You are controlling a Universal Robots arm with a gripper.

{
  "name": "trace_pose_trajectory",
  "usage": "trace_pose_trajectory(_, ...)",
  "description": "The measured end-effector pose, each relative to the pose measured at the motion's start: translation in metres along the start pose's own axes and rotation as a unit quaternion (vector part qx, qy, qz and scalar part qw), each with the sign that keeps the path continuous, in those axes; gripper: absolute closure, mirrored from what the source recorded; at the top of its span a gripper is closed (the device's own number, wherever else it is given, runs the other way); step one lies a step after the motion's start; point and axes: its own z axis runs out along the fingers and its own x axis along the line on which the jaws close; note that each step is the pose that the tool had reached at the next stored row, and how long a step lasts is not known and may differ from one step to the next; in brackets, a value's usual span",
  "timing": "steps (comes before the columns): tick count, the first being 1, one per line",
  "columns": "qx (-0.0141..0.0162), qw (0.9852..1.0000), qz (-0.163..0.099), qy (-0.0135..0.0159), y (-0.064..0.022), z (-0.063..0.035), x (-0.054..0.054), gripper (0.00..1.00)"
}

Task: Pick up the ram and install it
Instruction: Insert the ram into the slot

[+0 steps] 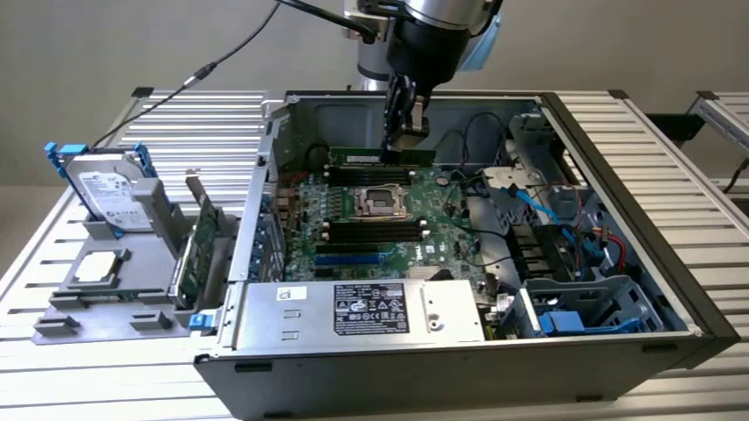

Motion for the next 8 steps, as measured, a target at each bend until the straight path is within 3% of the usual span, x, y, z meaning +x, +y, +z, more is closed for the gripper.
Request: trace_pose_trajectory(8, 0.0, 1.0, 0.0, 0.0, -0.0025, 0.0124, 0.0, 0.86)
